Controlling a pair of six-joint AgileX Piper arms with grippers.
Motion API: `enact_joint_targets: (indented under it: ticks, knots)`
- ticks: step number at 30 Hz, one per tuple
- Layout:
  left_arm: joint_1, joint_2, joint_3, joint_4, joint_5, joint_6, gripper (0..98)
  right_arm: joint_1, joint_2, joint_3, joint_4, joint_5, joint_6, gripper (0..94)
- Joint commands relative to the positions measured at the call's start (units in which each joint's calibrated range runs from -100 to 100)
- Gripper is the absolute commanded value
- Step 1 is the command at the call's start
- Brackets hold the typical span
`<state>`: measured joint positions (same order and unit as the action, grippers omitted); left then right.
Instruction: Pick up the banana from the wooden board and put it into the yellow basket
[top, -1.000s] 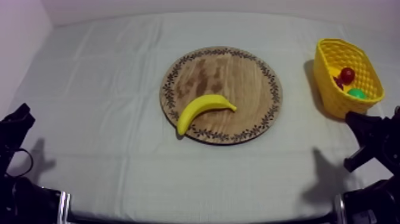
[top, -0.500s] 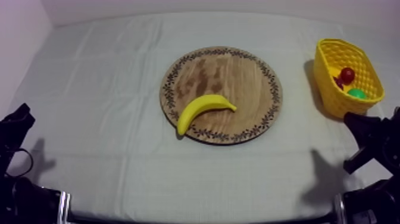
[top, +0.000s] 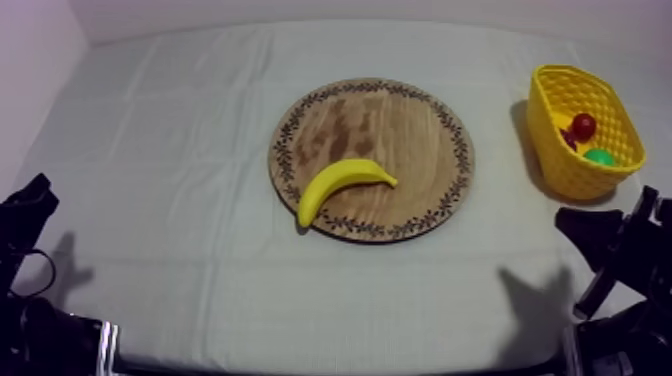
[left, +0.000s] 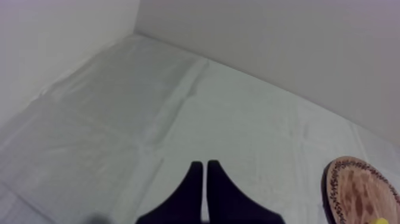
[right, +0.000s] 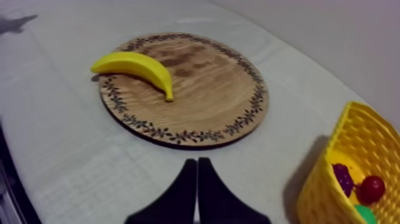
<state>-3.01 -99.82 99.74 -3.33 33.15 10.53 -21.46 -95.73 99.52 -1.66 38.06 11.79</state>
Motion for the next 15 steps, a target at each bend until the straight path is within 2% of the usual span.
enact_joint_targets:
  ticks: [1, 5, 10, 13, 15]
  knots:
    - [0.0, 0.0, 0.0, -0.02, 0.0, 0.0, 0.1, -0.8, 0.0, -0.3, -0.1, -0.4, 1.1, 0.5]
    - [0.0, 0.0, 0.0, -0.02, 0.0, 0.0, 0.1, -0.9, 2.6, -1.2, -0.8, -2.0, 4.5, 0.7]
    - [0.0, 0.0, 0.0, -0.02, 0.0, 0.0, 0.1, -0.7, 12.3, -7.8, -0.5, -3.0, 6.7, 0.8]
    - [0.0, 0.0, 0.0, -0.02, 0.0, 0.0, 0.1, -0.8, 20.2, -15.4, -0.5, -1.1, 7.6, 0.8]
    - [0.0, 0.0, 0.0, -0.02, 0.0, 0.0, 0.1, -1.3, 25.8, -21.9, -0.7, 2.4, 9.6, 0.6]
